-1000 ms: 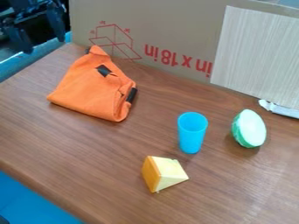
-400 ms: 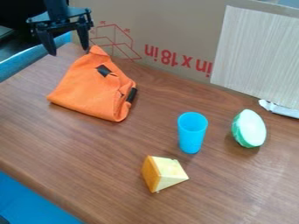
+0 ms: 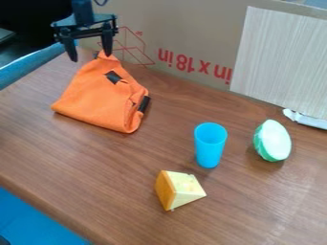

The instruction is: Unfold the cloth from top right to bottom left

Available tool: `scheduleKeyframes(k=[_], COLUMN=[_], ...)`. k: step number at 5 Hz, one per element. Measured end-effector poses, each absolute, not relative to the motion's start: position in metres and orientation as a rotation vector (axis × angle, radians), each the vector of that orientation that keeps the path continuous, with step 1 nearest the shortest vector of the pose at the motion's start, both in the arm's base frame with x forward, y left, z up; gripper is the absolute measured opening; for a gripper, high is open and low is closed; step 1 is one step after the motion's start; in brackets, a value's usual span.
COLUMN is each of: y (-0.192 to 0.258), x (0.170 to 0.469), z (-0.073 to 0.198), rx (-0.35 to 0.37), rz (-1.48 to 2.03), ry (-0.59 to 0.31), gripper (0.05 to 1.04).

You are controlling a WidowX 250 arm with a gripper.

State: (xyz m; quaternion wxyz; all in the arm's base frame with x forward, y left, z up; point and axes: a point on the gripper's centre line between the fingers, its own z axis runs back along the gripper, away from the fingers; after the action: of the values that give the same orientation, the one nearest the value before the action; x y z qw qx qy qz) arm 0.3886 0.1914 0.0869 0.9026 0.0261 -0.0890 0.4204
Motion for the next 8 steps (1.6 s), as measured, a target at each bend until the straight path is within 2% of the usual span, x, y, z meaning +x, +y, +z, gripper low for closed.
scheduleKeyframes(k=[1, 3, 5, 6, 7, 8], y=[0.193, 0.187, 0.186, 0.188, 0.188, 0.188], x=[0.397, 0.402, 0.404, 0.406, 0.407, 0.412], z=[0.078, 0.075, 0.052, 0.053, 0.040, 0.038], rx=[0.066, 0.069, 0.064, 0.065, 0.077, 0.086], rz=[0.908, 0.926, 0.944, 0.952, 0.954, 0.958], ry=[-0.168, -0.191, -0.171, -0.178, -0.166, -0.174], gripper=[1.001, 1.001, 1.001, 1.001, 1.001, 1.001])
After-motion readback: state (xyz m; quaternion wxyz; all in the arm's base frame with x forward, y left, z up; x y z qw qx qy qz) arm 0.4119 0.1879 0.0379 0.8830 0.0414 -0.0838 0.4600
